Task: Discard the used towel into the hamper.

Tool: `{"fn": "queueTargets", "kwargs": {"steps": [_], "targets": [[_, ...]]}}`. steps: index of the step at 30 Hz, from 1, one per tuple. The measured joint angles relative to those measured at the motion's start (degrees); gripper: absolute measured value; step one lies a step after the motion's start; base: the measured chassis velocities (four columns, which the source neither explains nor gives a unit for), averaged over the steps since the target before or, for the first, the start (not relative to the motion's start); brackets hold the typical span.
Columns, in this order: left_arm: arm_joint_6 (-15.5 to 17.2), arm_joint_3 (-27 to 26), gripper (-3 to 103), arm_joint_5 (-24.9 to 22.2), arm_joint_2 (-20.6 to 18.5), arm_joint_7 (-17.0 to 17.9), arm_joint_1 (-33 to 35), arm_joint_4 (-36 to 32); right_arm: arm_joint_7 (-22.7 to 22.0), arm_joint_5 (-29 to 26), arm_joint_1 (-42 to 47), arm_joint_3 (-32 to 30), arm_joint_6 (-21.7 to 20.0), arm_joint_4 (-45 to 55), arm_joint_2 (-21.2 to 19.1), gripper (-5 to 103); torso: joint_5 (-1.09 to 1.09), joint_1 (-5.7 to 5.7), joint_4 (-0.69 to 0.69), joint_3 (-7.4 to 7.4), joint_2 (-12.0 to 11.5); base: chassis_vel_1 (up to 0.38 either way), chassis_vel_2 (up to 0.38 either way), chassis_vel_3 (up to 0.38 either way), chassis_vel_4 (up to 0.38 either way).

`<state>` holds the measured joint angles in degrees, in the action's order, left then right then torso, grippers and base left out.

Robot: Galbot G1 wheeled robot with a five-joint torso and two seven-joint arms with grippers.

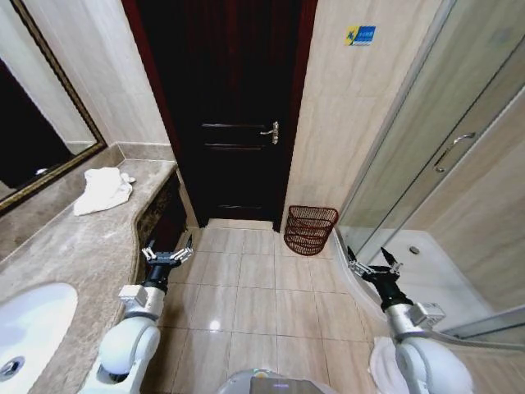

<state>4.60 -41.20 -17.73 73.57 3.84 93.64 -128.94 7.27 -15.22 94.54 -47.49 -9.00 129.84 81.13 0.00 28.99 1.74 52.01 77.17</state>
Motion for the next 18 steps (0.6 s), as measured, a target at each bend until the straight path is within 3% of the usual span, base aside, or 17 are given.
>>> {"fn": "queueTargets", "kwargs": {"steps": [18], "targets": [[-1.2,0.3,100,0.5,-1.3,-1.0,0.0,0.6,-0.6,-0.3,-0.2,0.1,0.4,-1.0,0.3,100,0.0,0.0,0.0,0.0,0.0,0.0,0.0,0.0,0.0]]}}
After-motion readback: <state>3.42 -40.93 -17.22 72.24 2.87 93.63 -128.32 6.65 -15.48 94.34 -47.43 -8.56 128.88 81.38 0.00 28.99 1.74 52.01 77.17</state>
